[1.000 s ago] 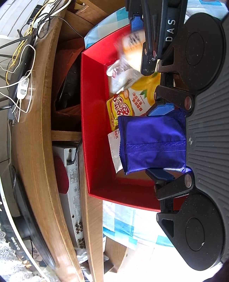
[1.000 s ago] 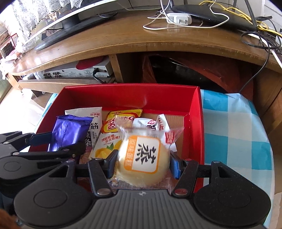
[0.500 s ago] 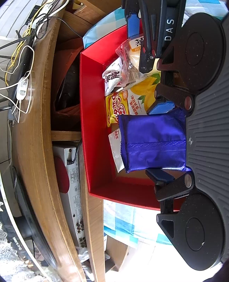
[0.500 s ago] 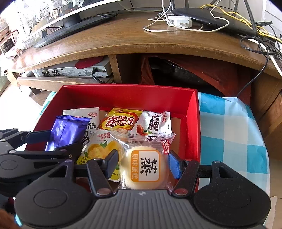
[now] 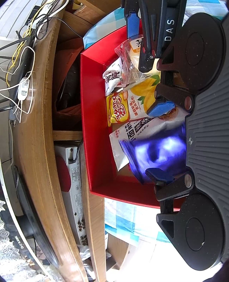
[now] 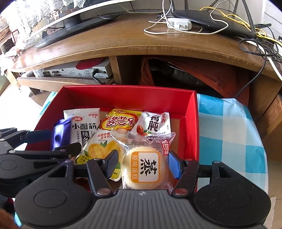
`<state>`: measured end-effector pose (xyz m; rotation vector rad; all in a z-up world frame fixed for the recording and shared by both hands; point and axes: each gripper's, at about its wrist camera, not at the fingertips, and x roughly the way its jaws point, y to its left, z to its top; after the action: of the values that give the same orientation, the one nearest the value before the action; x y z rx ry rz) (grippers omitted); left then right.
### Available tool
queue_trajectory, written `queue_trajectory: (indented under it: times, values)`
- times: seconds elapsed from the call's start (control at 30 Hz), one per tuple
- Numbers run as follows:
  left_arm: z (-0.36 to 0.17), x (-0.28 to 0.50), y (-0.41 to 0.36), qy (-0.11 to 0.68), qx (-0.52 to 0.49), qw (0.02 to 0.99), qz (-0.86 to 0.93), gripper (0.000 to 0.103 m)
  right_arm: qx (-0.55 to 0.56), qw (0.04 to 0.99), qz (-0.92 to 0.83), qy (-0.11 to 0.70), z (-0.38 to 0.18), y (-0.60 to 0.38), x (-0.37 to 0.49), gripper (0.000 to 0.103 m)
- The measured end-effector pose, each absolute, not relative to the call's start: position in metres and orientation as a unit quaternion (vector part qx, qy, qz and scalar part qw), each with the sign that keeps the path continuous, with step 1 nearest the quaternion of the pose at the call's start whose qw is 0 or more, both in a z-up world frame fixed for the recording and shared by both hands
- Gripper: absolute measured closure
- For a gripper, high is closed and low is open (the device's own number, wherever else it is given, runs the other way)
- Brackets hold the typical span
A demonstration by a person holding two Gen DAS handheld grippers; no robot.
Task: Organize snacks
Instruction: 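Lower the purple packet into the box and open the left gripper while the right gripper releases the bun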
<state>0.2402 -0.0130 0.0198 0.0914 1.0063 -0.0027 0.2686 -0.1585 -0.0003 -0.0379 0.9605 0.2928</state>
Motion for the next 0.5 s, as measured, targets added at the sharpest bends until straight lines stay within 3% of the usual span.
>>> queue_trajectory:
  times: [0.5]
  values:
    - [0.0288,0.2349,-0.0119,0.473,0.04,0.88,-0.001,0.026,-0.011,0.883,0.135,0.45,0.0087,-0.1636,0.2625,0.03]
